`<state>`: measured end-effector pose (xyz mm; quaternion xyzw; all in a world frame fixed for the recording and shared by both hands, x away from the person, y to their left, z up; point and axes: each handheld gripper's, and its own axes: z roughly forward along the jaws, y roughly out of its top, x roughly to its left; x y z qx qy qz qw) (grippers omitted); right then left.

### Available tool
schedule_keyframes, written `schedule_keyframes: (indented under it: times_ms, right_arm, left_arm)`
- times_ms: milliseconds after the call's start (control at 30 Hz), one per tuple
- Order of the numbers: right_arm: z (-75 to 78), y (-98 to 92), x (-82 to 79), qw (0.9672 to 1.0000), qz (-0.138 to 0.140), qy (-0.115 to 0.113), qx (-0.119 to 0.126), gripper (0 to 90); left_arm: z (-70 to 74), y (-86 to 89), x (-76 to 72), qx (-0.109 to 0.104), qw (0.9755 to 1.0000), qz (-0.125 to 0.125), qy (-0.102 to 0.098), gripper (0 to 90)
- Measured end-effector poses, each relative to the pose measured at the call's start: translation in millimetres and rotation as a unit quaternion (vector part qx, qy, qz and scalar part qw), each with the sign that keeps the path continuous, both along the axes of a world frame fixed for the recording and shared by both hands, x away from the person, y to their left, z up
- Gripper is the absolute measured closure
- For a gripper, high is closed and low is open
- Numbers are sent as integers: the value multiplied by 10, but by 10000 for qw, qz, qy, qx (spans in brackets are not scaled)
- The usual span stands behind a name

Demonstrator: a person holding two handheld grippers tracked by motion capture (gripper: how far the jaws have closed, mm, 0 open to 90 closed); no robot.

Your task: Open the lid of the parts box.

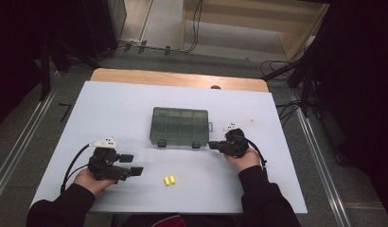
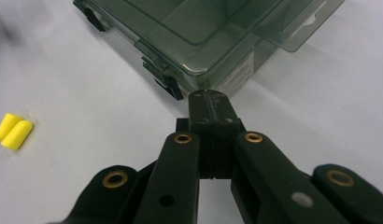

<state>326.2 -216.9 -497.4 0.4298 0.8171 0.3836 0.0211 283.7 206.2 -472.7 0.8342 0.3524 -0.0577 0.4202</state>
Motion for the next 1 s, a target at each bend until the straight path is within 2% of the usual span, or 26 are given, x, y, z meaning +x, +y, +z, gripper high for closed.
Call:
schedule_keyframes:
  times_ms: [800,1000]
  right_arm:
    - [66,7,-14,9999,9,-134,56,873]
    - [103,8,-6,9999,3,-94,99,872]
  left_arm:
    - [5,2,-1,-43,10000,-15,-4,248]
    - [6,-1,0,-20,10000,-16,-1,248]
